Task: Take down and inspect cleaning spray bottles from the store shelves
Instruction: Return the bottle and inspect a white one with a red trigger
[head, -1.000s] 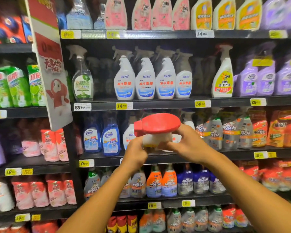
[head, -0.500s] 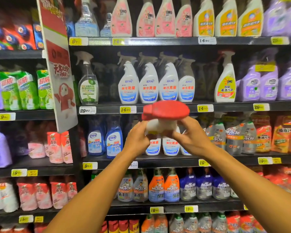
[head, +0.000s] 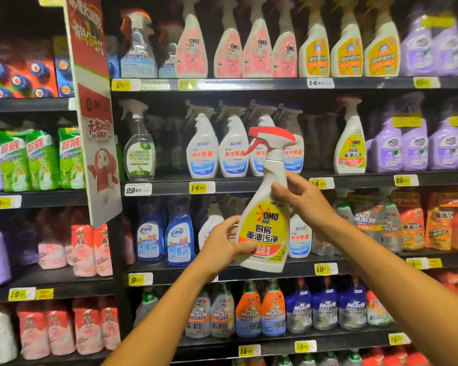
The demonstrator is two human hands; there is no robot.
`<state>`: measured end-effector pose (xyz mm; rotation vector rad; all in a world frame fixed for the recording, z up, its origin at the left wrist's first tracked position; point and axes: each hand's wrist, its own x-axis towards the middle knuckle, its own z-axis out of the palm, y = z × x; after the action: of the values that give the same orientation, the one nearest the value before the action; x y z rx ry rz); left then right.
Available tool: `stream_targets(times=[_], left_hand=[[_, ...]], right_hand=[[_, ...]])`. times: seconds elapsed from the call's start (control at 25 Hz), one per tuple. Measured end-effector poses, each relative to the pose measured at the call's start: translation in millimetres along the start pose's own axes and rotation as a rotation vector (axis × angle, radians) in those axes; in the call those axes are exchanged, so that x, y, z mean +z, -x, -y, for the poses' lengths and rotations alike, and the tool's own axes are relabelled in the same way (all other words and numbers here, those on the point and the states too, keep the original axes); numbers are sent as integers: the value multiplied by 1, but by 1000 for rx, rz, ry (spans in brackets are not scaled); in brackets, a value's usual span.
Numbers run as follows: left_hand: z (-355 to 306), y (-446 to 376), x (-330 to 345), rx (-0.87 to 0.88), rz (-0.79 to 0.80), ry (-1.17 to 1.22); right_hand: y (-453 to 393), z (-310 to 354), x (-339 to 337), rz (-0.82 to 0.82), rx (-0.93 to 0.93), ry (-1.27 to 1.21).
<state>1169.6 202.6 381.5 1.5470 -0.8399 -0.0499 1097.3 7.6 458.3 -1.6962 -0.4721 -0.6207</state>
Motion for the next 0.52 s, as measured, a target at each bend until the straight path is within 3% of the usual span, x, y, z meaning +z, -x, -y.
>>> stream_targets(times=[0.24,0.44,0.52], left_hand=[[3,6,-3,-97,96,239],[4,4,-5,-116,199,671],[3,1,-4,-119,202,848]], right_hand=[[-4,0,-2,85,265,-100],[-12,16,14,101,284,-261],[-18,26,25,39,252,-264]])
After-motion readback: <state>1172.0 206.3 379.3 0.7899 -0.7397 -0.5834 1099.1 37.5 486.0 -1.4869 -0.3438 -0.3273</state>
